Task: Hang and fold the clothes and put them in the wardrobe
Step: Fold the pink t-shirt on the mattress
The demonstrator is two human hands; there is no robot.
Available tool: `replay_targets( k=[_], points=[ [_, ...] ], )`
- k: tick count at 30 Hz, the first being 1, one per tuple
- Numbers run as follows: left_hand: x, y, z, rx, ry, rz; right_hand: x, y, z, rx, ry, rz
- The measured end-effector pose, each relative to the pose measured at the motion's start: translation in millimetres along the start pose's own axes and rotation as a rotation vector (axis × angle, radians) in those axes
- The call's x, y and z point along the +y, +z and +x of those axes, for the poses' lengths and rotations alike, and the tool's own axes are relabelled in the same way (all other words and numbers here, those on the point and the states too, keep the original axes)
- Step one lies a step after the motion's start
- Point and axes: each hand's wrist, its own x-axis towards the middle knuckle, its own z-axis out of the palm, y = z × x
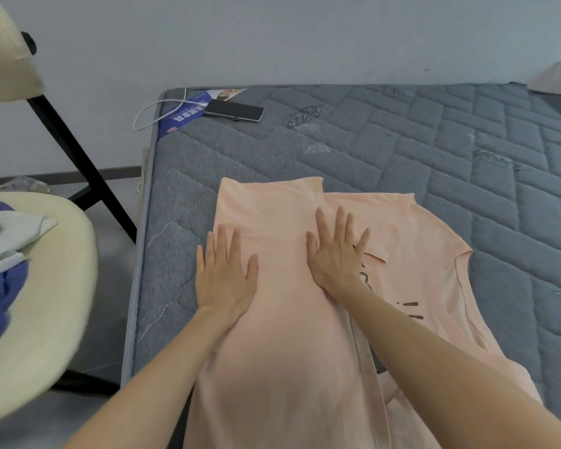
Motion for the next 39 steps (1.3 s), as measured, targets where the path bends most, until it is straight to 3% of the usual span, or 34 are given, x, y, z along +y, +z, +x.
replay_targets(
  k=[5, 9, 19, 27, 35, 39],
  points=[
    [-4, 0, 16, -0.07, -0.016, -0.065, 2, 1, 4, -0.056, 0.021, 0.06],
    [-16, -3, 11, -0.167, 0.031, -0.119, 4, -7, 7, -0.202, 0.02, 0.079],
    [-46, -39, -90, -0.234, -0.011, -0.334, 5, -45, -64, -0.465, -0.076, 0.062],
    [-59, -67, -166, -0.3, -0.108, -0.584, 10, -74, -150, -0.468, -0.255, 0.11],
    [-66, -75, -240, -0.38, -0.184, -0.553, 49, -86, -231, -0.586, -0.475, 0.224],
    [-62, -78, -267, -0.354, -0.284, -0.57, 72, -86, -274, -0.478, -0.689, 0.148]
  ],
)
